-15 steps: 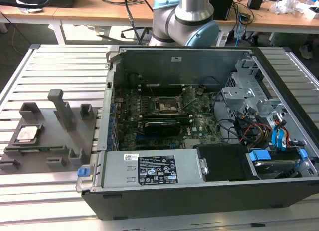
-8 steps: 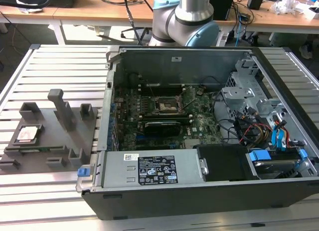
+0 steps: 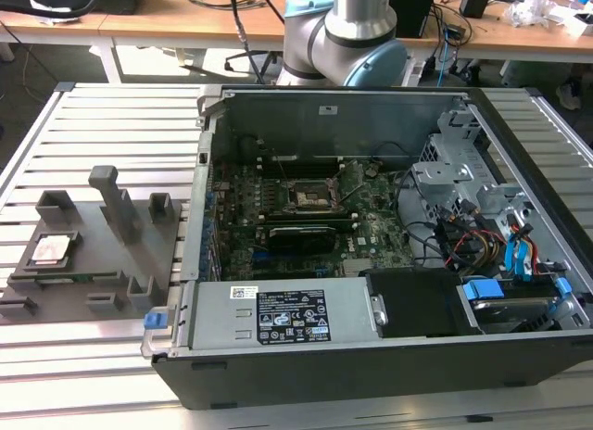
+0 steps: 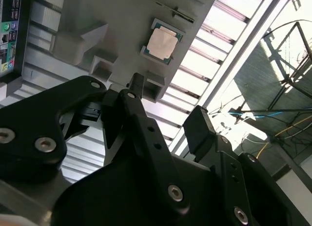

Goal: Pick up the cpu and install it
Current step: 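Pick up the cpu and move it towards the insertion slot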

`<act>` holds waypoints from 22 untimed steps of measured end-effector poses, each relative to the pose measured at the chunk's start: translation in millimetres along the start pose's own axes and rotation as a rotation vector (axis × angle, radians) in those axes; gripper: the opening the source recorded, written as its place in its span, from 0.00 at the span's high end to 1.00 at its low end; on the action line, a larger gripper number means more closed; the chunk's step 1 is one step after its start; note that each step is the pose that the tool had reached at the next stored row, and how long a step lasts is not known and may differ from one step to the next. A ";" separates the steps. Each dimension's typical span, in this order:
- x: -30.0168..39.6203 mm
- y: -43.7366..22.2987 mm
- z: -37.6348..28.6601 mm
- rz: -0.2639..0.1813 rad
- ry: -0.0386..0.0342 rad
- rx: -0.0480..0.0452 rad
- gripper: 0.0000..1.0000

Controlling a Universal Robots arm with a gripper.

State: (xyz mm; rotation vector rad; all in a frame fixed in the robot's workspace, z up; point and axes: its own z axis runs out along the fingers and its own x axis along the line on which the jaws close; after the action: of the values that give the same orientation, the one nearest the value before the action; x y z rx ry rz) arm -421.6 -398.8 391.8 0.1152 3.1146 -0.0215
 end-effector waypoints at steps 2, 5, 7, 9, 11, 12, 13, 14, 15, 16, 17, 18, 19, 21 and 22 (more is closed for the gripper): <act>0.1 0.0 2.6 0.000 0.0000 0.0000 0.40; 0.2 0.0 5.3 0.000 -0.0001 0.0000 0.40; 0.2 0.1 6.8 0.000 -0.0001 0.0000 0.40; 0.2 0.1 7.9 0.000 -0.0001 0.0000 0.40; 0.3 0.1 9.4 0.000 -0.0001 0.0000 0.40; 0.3 0.1 9.9 0.000 -0.0001 0.0001 0.40; 0.3 0.1 10.2 0.000 -0.0001 0.0000 0.40; 0.3 0.1 11.0 0.000 -0.0002 0.0000 0.40; 0.3 0.1 11.4 0.000 -0.0001 0.0000 0.40; 0.3 0.1 11.6 0.000 0.0000 0.0001 0.40; 0.3 0.1 12.2 0.000 -0.0001 0.0001 0.40; 0.4 0.1 12.6 0.000 -0.0001 0.0000 0.40; 0.4 0.2 12.9 0.000 -0.0001 0.0000 0.40; 0.4 0.2 13.5 0.000 -0.0001 0.0000 0.40; 0.4 0.2 13.8 0.000 -0.0001 0.0001 0.40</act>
State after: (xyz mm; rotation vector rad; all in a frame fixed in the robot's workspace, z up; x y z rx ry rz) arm -421.7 -398.8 378.0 0.1152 3.1145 -0.0215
